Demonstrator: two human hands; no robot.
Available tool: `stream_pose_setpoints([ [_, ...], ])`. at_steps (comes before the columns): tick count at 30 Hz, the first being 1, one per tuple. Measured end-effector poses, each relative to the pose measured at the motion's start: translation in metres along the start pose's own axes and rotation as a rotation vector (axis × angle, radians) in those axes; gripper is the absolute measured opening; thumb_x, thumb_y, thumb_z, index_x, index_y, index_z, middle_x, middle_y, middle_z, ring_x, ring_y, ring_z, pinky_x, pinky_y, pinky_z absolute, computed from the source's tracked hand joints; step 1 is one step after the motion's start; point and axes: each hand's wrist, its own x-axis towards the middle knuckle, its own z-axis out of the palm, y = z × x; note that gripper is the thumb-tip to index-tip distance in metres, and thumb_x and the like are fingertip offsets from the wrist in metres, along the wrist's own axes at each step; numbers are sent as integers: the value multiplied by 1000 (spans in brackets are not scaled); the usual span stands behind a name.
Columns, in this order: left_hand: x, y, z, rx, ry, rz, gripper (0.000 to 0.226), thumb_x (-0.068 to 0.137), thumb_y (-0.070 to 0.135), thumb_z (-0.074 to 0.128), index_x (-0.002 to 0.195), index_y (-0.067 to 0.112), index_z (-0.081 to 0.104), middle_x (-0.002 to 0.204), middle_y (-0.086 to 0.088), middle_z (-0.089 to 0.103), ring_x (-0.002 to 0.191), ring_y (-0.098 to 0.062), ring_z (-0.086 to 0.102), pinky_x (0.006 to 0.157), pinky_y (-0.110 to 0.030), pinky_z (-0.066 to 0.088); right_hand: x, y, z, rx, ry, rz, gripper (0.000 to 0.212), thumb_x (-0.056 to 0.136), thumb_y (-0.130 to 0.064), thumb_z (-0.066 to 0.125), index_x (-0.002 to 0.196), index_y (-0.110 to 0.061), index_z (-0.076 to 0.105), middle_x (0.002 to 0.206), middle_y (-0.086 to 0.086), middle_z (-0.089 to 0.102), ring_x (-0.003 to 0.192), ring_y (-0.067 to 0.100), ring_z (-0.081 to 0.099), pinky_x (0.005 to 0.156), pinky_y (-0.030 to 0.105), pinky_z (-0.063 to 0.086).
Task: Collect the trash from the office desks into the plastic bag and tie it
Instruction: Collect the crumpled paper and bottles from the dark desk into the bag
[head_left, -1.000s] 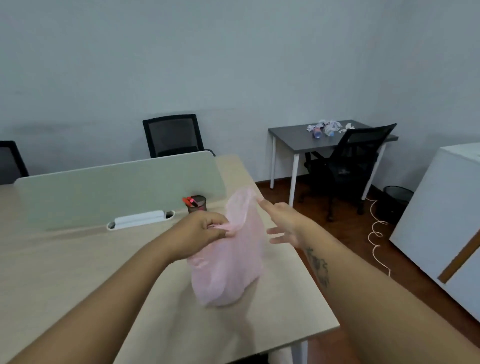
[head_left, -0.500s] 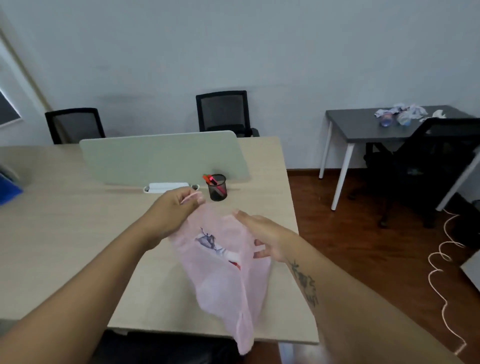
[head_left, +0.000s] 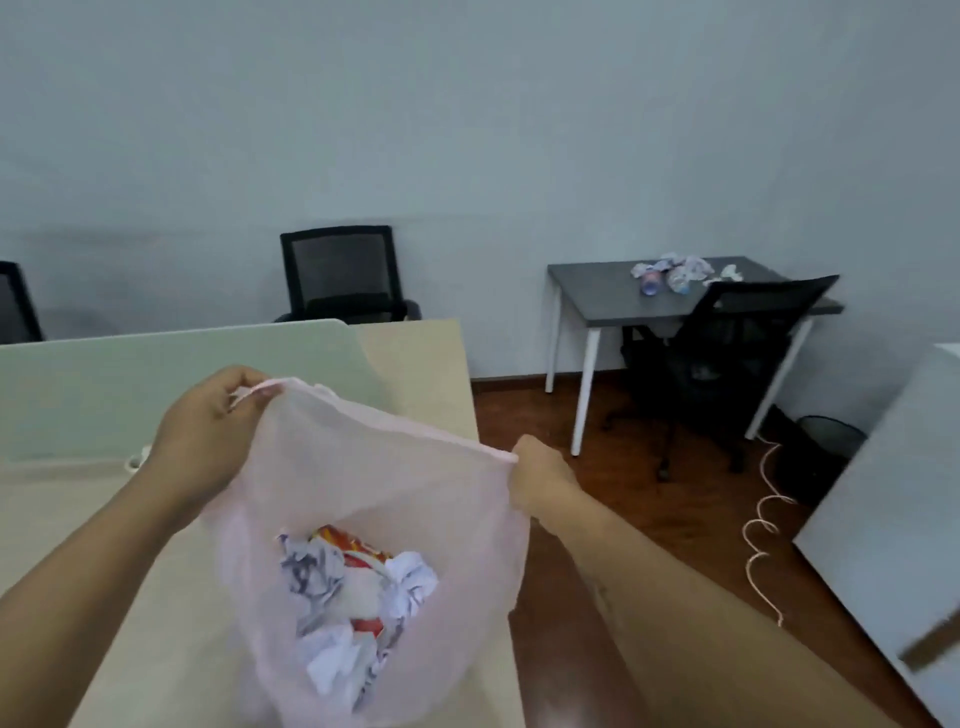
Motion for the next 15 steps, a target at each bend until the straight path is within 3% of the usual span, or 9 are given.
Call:
stream_pose_setpoints([
  [3,29,33,38,-43,-12,48,20,99,33,55,86,22,66,83,2,67,72,-23,58,60,-31,42,29,20,-44,244,140,99,26,96,-10,36,115,-7,54,114,15,58,96,28,55,84,37,49],
  [6,55,69,78,-44,-38,101,20,99,32,54,86,24,66,83,2,63,74,-20,55,59,-31,39,59,44,-89,401,290,123,21,93,-10,32,89,-10,53,102,12,59,82,28,53,68,34,47],
  [9,77,105,127,-49,-79,154,21,100,30,54,85,22,67,82,6,62,74,-19,54,60,-32,38,89,77,-138,393,411,139,20,93,-7,32,80,-11,48,91,11,55,69,23,45,53,29,33],
  [12,97,141,190,-66,-111,157,23,100,29,53,84,20,68,82,2,65,71,-16,54,60,-28,41,126,119,-187,377,495,139,20,92,-6,33,83,-9,51,87,10,56,69,24,48,56,30,35],
  [15,117,173,261,-97,-132,146,24,99,29,53,83,20,69,83,-5,67,76,-27,59,63,-34,45,165,166,-228,367,532,128,22,92,-6,32,73,-12,42,76,6,48,62,20,40,52,31,29],
])
